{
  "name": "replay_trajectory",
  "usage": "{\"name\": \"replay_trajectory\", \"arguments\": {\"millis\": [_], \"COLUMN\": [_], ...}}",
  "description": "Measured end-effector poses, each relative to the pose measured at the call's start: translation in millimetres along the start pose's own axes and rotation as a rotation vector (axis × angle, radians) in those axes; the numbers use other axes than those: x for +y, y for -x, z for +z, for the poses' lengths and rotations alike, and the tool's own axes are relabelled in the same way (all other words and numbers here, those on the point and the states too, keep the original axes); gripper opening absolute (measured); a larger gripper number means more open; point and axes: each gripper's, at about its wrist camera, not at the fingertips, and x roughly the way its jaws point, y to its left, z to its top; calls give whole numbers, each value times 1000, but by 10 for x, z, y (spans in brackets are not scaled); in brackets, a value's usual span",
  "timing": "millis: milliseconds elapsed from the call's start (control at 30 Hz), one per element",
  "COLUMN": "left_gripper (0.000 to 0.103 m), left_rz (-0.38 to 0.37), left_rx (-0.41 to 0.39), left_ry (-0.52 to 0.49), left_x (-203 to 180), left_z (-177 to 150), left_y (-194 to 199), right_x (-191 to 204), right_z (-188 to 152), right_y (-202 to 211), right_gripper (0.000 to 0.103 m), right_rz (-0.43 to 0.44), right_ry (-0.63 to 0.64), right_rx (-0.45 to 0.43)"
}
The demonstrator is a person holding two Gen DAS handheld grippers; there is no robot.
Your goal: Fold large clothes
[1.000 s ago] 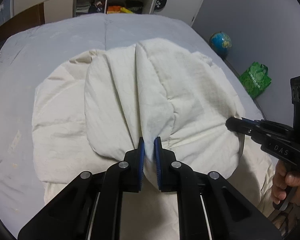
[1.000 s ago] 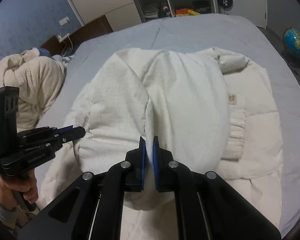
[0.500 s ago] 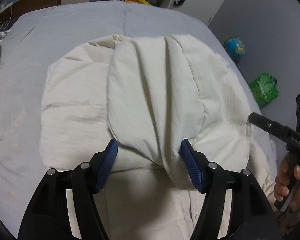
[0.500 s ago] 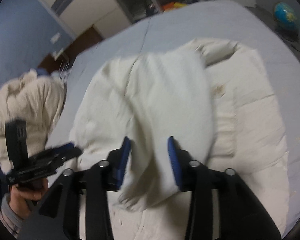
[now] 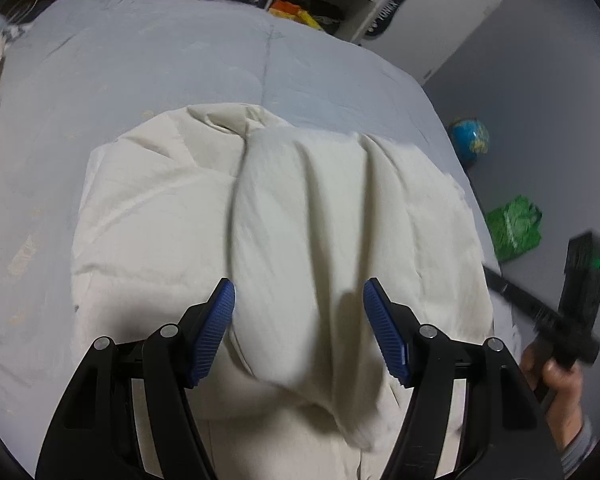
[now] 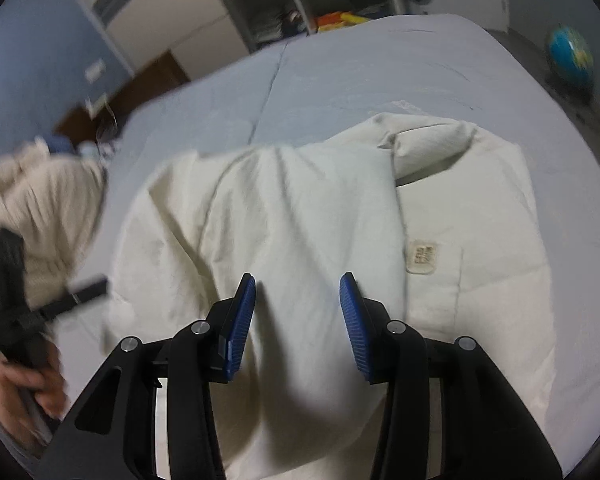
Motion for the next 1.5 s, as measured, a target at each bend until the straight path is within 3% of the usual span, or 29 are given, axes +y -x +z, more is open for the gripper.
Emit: {"name": "replay_trajectory", "arguments": {"millis": [67,133,233,367,500,633,900,1133,1367,1400,1500], "left_gripper": [61,50,43,41,45,44,35,39,39,39,39], "left_rz": [4,-6,14,-16,-32,-2,98,76,1,-14,-18], "left_rx": [16,46,66,57,33,68,88,68,-2,0,14], "left_ry": [22,28,-2,31,60,52,-38,2,-107,-130,-180], "left_x": [63,94,40,19,68,81,39,82,-383,-455,-599], "left_z": [48,64,60,94,126,82,36,32,-38,-66,-99], "left_y": [-100,-221,-335,-277,-190,-285,-402,-153,201,213,152], "right_x": [69,113,139,99,-16,-224,-558,-548,-295,-240,73], "right_z": [8,5,1,15,55,38,-53,-13,-26,-31,-89], "right_y": [-110,-165,-218,-159,-14,81,-27,112,436,481,495], "right_gripper": [40,25,13,8,5,5,5,11,12,15,39], "right_rz": [-50,-90,-116,-119,-104,-72,85,151,132,152,237], "right_ry": [59,99,141,132,84,13,-125,-164,-102,-88,-2], "right_rx": [15,18,15,-15,-56,-55,-4,-29,-116,-122,-85]}}
